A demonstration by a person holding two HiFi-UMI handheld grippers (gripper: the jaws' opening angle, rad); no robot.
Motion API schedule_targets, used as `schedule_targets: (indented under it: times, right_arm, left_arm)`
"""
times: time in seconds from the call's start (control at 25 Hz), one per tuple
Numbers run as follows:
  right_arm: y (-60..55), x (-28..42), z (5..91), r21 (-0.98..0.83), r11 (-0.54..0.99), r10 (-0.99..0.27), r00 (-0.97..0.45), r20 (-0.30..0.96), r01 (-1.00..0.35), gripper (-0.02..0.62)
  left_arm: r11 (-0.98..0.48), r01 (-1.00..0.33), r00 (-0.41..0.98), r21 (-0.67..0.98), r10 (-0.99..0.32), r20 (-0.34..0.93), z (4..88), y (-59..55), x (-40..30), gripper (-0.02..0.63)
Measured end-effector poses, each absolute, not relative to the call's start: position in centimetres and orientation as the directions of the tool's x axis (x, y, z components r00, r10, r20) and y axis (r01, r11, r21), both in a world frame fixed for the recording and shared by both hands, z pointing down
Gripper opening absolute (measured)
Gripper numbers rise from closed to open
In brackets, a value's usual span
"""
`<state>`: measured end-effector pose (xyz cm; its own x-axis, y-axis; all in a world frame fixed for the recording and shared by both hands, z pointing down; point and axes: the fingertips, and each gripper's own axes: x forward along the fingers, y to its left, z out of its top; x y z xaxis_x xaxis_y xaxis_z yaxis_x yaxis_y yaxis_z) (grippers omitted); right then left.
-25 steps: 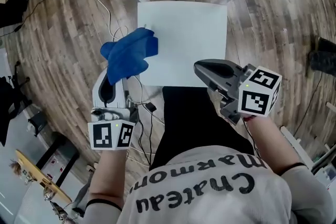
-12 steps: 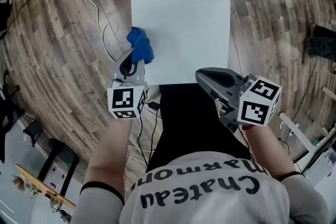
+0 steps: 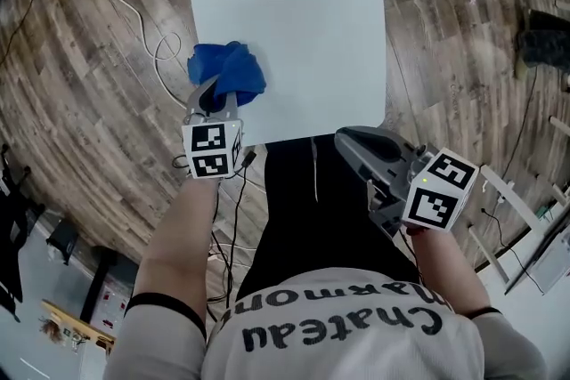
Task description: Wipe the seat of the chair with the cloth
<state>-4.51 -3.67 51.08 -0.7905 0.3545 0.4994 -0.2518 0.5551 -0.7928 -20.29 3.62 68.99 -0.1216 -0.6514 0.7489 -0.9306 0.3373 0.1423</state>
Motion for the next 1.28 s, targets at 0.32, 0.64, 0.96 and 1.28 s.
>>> schedule_targets:
  times: [0.32, 0.64, 0.96, 1.28]
  right_arm:
    - [-5.7, -1.0, 52.0, -0.804, 0.531, 0.335, -0.804, 0.492, -0.270, 0.014]
    - [-9.4, 4.8, 53.3, -0.803, 0.507, 0.274, -0.825, 0.494, -0.312, 0.014]
    - [-12.7, 11.1, 53.7, -0.795, 0.491, 0.200, -0.842, 0.501, -0.356, 0.014]
    - [-15.1, 17.5, 53.8, -0.783, 0.456, 0.093, -0.852, 0.515, -0.423, 0.014]
  left_arm:
    - [0.469, -0.864, -0.193, 0.182, -0.643, 0.741, 70.1, 0.4, -18.4, 0.032]
    - [0.457, -0.868, -0.185, 0.194, -0.659, 0.729, 70.2, -4.9, -13.4, 0.031]
    - [0.315, -0.916, -0.060, 0.249, -0.720, 0.691, 70.1, -12.5, -4.6, 0.031]
    - [0.230, -0.942, -0.005, 0.243, -0.737, 0.676, 70.0, -18.2, 1.3, 0.031]
